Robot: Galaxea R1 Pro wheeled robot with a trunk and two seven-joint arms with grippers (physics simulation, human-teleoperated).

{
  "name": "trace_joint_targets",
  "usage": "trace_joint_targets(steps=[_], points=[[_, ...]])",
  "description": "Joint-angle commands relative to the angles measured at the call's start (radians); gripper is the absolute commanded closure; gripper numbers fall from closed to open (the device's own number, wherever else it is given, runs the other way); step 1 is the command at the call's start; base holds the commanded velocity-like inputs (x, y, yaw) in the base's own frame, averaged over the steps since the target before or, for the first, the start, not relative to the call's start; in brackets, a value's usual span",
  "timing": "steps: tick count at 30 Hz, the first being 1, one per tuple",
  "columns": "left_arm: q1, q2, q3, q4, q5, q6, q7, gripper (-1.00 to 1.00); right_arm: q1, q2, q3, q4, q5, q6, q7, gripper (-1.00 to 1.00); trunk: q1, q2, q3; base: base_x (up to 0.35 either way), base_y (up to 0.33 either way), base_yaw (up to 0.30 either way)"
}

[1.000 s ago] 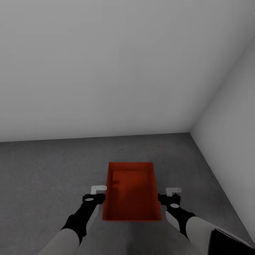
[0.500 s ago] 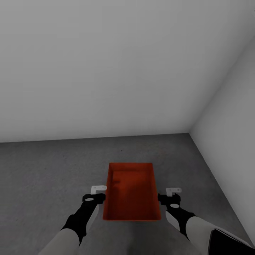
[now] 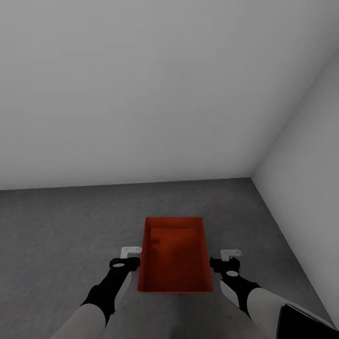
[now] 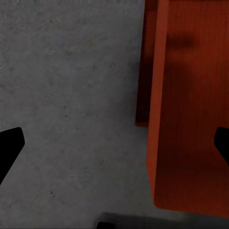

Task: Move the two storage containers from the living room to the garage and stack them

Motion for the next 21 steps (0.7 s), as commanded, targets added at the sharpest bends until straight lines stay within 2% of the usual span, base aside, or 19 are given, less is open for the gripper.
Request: trace_joint_targets(steps=[1, 21], points=[[0.0, -0.001, 0.002, -0.002, -0.006, 0.006, 0.001, -1.0, 0.0, 0.0, 0.009, -0.001, -0.01, -0.003, -0.004, -1.0, -0.004, 0.007, 0.002, 0.0, 0.0, 0.0], [0.0, -0.001, 0.002, -0.001, -0.006, 0.006, 0.004, -1.0, -0.001, 0.0, 0.01, -0.001, -0.01, -0.003, -0.004, -1.0, -0.08, 0.147, 0.065, 0.0, 0.0, 0.0]])
